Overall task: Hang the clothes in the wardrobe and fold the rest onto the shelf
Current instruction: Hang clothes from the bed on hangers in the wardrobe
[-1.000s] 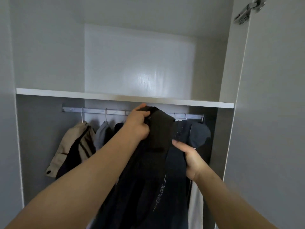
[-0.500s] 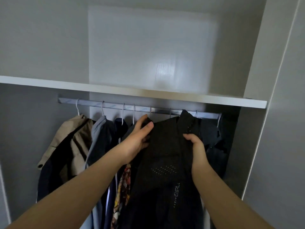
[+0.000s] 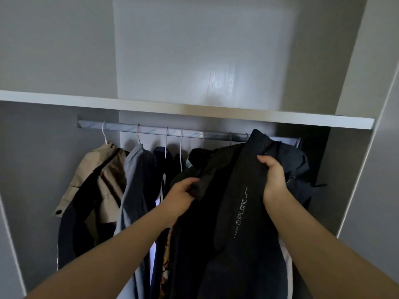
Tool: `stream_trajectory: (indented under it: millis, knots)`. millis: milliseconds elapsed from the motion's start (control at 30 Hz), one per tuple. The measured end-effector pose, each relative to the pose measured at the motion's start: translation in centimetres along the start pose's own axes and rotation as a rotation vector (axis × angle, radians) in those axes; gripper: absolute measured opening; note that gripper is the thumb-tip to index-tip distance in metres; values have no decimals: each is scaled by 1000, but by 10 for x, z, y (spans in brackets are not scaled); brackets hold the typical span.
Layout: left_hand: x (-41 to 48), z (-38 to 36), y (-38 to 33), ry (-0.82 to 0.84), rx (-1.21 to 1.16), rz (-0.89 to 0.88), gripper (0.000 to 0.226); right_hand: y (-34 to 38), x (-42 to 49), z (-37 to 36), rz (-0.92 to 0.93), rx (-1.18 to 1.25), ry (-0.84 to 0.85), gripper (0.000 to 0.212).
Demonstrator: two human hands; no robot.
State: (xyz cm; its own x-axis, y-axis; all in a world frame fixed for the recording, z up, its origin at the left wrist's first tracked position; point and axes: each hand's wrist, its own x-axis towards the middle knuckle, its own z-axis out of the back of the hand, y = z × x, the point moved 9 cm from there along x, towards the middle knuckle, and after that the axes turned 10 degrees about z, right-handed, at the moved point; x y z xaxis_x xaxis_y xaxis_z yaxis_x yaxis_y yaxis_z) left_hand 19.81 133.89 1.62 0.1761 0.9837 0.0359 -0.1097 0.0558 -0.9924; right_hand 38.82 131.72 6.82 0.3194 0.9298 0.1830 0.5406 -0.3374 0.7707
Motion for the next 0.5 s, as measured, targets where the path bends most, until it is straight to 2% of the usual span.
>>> stream_trajectory:
  millis: [67, 100, 167, 233, 300, 333, 400, 433, 500]
  knots:
    - [-1, 1, -5, 41, -190, 148, 19, 5, 2, 7, -11, -55, 24, 30]
    - [0, 3, -7, 36, -278, 232, 19, 6, 2, 11, -27, -83, 39, 33]
    - [0, 6, -10, 14, -447, 421, 31, 6, 1, 14, -74, -199, 74, 27]
    - [-3, -1, -23, 45, -633, 521, 36, 3, 1, 18, -101, -399, 78, 40]
    - [-5, -4, -40, 31, -755, 525, 40, 5, 6, 29, -2, -610, -28, 63]
    - [-7, -3, -50, 12, -797, 495, 40, 12, 6, 36, 96, -711, -104, 66]
    - [-5, 7, -71, -27, -860, 384, 41, 26, 1, 47, 272, -860, -196, 53]
    - [-3, 13, -82, -37, -874, 326, 43, 30, 0, 50, 317, -954, -185, 43]
    - [1, 23, -104, -47, -862, 199, 38, 19, 3, 50, 224, -1208, 12, 26]
